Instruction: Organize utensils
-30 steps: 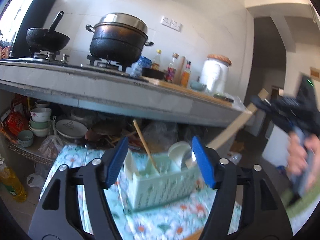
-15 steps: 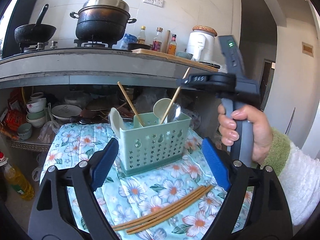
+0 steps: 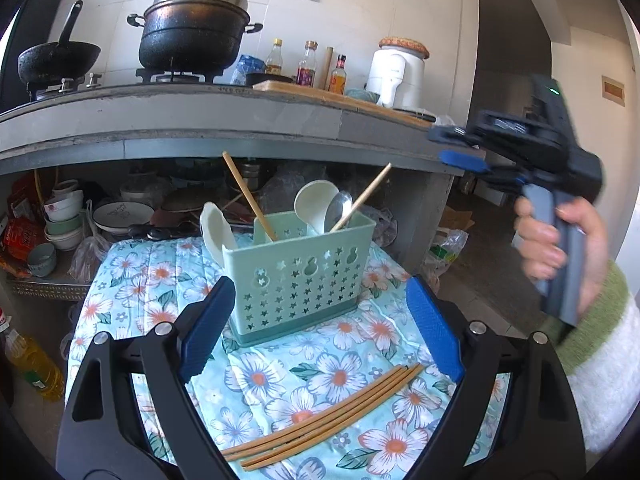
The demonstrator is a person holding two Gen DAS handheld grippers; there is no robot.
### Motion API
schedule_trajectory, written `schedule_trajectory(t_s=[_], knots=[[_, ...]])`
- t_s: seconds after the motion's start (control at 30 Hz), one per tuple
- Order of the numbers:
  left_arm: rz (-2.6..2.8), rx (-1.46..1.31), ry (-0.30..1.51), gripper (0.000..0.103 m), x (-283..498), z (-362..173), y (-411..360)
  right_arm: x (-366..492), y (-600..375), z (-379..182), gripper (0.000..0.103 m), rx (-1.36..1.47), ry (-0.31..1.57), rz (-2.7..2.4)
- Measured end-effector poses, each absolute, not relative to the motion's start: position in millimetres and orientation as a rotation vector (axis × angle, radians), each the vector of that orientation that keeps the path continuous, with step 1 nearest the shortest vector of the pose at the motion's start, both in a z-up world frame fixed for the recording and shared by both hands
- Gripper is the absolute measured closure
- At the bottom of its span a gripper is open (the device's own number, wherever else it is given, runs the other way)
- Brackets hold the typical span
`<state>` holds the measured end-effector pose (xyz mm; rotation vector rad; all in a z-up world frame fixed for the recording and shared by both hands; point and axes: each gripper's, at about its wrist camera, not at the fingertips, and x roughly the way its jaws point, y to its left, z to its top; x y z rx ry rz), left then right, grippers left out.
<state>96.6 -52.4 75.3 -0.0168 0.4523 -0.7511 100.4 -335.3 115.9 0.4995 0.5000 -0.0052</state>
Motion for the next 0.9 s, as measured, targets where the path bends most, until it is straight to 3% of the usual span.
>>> schedule_trajectory(t_s=[0.47,0.7,0.9], knots=[[-0.766,0.133,0.582,0.02,98.9,37.2,-80.5,24.7,-305.7,-23.0,0.045,0.572,0.88,-0.171],[-0.768,0.242,0.603,0.02,87.5,21.3,-95.8,5.7,-312.5,-35.2,0.025,0.556,0.908,-0.209],[-0.776,0.336,0.614,0.02,78.7,6.5,-106.7,-6.4,-320.7,-42.3,0.025,0.574,0.925,-0.209]])
